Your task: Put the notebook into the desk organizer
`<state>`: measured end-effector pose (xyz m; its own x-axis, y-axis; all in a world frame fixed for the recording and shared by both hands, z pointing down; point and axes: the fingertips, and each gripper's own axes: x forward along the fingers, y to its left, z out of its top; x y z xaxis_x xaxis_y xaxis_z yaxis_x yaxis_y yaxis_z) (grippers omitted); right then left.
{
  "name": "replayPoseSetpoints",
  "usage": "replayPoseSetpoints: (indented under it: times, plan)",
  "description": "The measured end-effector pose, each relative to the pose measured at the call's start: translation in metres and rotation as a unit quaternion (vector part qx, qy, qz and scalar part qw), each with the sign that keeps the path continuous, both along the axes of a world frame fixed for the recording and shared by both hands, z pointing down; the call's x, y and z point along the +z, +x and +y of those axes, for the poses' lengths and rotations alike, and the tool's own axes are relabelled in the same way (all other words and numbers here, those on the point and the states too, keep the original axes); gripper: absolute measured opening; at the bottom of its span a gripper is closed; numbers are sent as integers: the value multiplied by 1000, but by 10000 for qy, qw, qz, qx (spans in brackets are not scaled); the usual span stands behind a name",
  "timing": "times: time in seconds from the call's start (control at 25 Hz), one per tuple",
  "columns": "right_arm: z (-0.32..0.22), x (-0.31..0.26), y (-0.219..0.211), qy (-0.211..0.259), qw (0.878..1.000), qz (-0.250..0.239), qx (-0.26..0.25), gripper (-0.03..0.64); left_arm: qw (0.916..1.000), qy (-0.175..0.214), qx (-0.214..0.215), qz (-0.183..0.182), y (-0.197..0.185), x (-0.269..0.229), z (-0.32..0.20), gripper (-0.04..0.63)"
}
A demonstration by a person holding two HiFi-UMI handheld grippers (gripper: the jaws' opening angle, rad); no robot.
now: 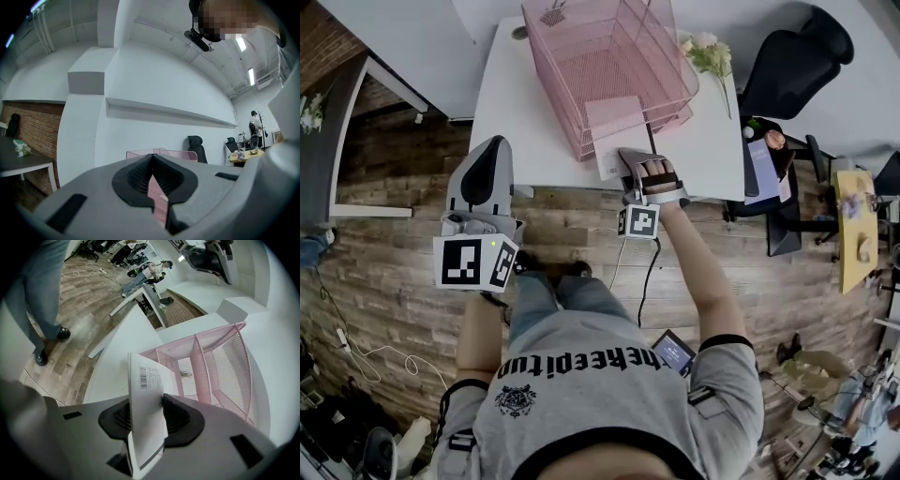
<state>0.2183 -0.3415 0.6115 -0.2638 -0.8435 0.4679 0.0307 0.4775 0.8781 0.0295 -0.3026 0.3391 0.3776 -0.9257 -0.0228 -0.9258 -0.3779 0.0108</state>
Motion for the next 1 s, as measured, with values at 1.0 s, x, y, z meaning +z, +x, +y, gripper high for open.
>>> replayPoseSetpoints:
  times: [1.0]
  plan:
    - [-5, -33, -1, 905, 9958, 126, 20, 12, 10000, 26, 20, -25, 3, -4, 14, 3]
